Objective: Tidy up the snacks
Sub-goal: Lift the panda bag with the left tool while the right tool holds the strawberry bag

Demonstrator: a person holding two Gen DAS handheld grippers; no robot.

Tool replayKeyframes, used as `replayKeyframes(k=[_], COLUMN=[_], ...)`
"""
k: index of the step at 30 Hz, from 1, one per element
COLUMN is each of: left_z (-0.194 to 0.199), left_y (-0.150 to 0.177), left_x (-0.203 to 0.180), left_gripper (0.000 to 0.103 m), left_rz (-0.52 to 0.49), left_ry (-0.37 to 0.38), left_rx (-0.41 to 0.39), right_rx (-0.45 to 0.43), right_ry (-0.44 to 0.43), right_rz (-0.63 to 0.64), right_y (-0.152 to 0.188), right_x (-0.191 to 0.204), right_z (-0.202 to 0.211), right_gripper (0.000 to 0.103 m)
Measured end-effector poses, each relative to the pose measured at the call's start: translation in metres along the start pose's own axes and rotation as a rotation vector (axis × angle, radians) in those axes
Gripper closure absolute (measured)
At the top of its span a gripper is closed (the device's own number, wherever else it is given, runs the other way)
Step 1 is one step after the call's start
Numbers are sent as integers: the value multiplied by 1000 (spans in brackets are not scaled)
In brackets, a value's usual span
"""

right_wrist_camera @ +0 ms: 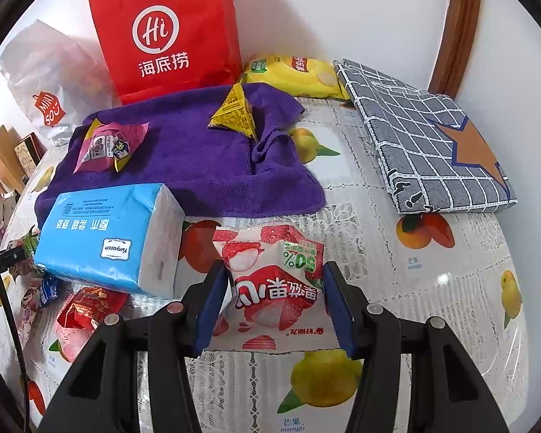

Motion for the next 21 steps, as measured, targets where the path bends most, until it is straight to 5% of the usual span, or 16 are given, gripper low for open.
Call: replayKeyframes(k=[21], left_z=[21], left_y=[3], left_x=[10], left_gripper=[53], left_rz=[16], left_ry=[-1], left_rx=[-41], right_rx=[-21], right_ry=[-12], right_rz=[9], right_y=[0], right_x=[12], right_z=[11], right_gripper=[50])
Point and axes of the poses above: each gripper's, at about its wrist camera, not at the fingertips, and z roughly against the way its jaws point, x to its left, y to its underside, the point moved 5 cm from there along -z, roughly the way its jaws point, and after that the axes turned 10 degrees about z, right-handed, at the moved point
